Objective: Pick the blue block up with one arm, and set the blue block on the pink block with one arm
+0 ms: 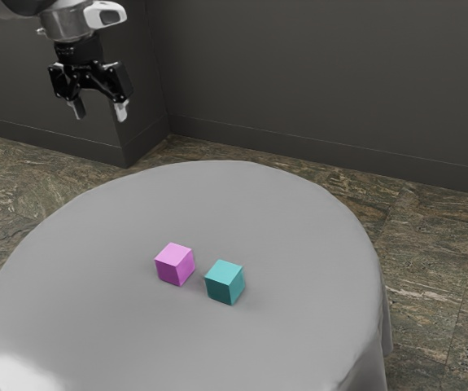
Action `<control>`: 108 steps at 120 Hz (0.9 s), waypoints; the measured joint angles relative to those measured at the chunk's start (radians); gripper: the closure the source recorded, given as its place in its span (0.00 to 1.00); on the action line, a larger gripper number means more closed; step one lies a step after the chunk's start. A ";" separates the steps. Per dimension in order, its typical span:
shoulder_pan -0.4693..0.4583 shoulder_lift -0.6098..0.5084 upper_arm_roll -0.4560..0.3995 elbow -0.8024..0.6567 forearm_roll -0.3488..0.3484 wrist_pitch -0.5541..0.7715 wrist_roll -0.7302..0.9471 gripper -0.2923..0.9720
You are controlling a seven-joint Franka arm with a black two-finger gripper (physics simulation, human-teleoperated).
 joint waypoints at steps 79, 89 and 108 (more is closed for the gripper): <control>-0.066 0.206 -0.175 -0.353 0.138 0.523 -0.048 0.23; -0.066 0.230 -0.197 -0.357 0.156 0.566 -0.087 0.23; -0.065 0.245 -0.236 -0.451 0.169 0.649 -0.172 0.23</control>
